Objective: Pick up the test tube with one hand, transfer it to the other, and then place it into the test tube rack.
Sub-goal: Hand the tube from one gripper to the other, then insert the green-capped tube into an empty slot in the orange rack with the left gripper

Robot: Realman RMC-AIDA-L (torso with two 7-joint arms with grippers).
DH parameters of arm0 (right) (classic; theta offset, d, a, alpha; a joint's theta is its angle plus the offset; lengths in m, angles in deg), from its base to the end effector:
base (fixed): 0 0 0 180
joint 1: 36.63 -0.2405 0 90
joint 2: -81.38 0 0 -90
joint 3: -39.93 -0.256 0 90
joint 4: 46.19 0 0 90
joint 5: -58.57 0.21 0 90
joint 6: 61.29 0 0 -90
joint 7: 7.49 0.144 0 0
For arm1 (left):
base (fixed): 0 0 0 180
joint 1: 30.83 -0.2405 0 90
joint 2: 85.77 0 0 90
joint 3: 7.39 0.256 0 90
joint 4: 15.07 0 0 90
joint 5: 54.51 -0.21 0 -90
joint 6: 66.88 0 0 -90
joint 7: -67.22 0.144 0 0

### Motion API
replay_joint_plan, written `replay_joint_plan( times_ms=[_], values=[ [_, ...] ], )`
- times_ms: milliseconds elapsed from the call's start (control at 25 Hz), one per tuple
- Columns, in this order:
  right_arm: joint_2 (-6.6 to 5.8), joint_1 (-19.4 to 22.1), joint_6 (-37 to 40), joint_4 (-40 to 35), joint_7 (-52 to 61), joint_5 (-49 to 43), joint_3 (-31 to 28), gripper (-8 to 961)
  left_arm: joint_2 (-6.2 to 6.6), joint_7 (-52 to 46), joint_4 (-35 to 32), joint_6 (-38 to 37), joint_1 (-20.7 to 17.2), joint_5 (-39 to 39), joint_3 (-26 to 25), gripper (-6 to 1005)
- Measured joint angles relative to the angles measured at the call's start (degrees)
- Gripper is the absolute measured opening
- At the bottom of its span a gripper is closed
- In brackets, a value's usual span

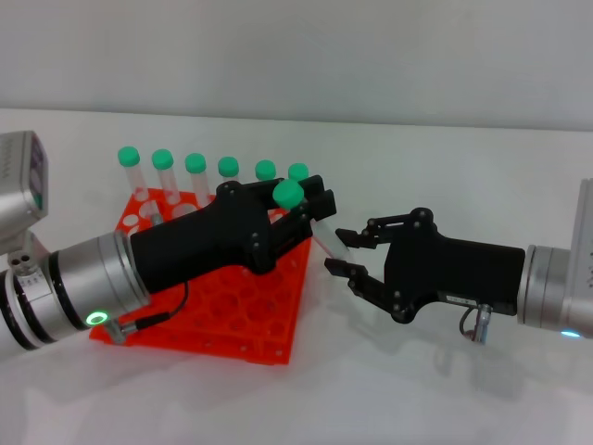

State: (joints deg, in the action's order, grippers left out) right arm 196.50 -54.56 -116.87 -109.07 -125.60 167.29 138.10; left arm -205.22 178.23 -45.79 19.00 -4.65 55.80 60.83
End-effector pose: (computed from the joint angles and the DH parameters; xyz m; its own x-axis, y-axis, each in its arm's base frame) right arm 0.1655 0.3246 -0.0466 0.8744 0.2015 -0.4413 -0.0065 -0.9047 -0.4260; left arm -0.2127 0.3211 -0.0247 0.5634 0.1967 0.8024 0.4248 -0.9020 -0.0772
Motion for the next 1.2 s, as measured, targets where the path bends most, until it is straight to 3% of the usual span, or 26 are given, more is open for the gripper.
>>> replay_joint_plan(
  times_ms=[520,920,1000,1200],
  values=[
    [-0.02,0.01,1.69,0.65,-0.04,-1.67,-0.16,275,0.24,-2.7,-0.96,1.61,-0.56,1.49,-0.17,208],
    [0.08,-0.03,6.64,3.2,-0.04,-2.42,-0.85,295,0.85,-11.03,-7.97,1.48,-0.92,0.57,-0.53,207],
    [0.09,0.0,7.35,3.85,-0.04,-2.32,-1.66,468,1.23,-13.95,-9.97,1.34,-0.92,-0.23,-0.61,207],
    [0.04,1.01,7.83,5.98,0.16,-1.33,-5.56,661,2.76,-26.23,-19.77,-0.27,-1.13,-5.76,-1.96,207]
  ],
)
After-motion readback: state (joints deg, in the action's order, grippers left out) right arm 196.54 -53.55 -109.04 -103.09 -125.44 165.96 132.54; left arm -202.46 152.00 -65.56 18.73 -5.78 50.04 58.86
